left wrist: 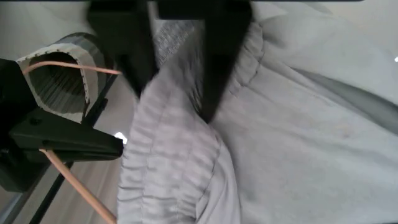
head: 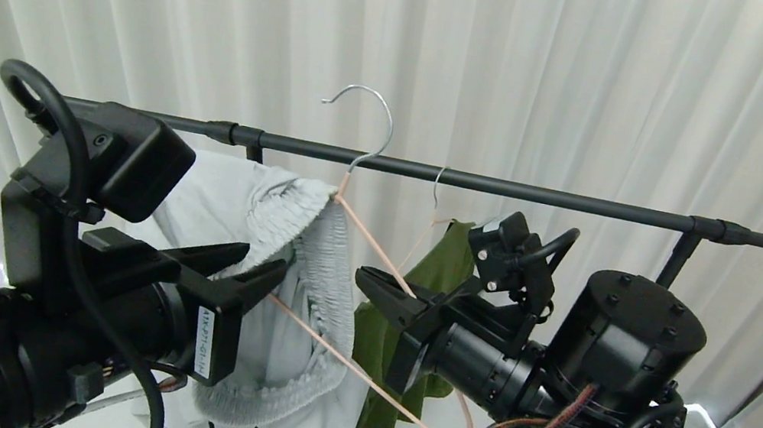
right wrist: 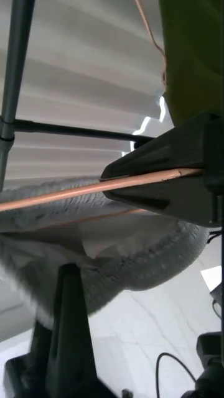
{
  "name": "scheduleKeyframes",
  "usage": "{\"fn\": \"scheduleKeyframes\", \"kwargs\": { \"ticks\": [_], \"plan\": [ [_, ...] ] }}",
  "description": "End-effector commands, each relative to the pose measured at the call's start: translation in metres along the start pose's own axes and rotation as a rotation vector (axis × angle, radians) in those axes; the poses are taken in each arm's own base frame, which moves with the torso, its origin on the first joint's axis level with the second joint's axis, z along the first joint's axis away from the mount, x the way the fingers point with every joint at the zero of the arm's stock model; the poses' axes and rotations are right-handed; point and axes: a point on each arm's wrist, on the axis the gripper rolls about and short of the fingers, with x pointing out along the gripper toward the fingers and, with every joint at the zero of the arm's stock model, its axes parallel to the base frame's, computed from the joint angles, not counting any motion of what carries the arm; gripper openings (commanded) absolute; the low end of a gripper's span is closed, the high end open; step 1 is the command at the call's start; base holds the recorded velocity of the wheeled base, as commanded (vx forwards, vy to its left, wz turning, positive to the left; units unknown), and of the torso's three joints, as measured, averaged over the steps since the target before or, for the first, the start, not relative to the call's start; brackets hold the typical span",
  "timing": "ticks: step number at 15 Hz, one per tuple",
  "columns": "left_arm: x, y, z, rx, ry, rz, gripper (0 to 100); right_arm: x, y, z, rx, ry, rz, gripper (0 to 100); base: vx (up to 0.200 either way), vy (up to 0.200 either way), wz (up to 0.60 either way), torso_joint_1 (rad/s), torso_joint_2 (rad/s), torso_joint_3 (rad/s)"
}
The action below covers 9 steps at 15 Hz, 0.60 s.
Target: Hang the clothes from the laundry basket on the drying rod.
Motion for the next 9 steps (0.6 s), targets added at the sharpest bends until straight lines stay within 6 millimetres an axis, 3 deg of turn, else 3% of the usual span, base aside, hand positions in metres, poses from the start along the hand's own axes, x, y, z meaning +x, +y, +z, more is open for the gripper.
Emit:
{"fn": "scheduleKeyframes", "kwargs": {
  "ticks": [1, 9],
  "plan": [
    [0.0, 0.0, -0.001, 0.002, 0.004, 0.003, 100, -0.002, 0.0, -0.001, -0.002, 0.003, 0.003, 0, 0.0, 0.0, 0.0, 0.0, 0.0, 0.0],
    [0.001, 0.01, -0.02, 0.012, -0.043, 0.04, 100, -0.005, -0.009, 0.008, -0.079, -0.07, -0.017, 0, 0.0, 0.0, 0.0, 0.0, 0.0, 0.0]
  ]
}}
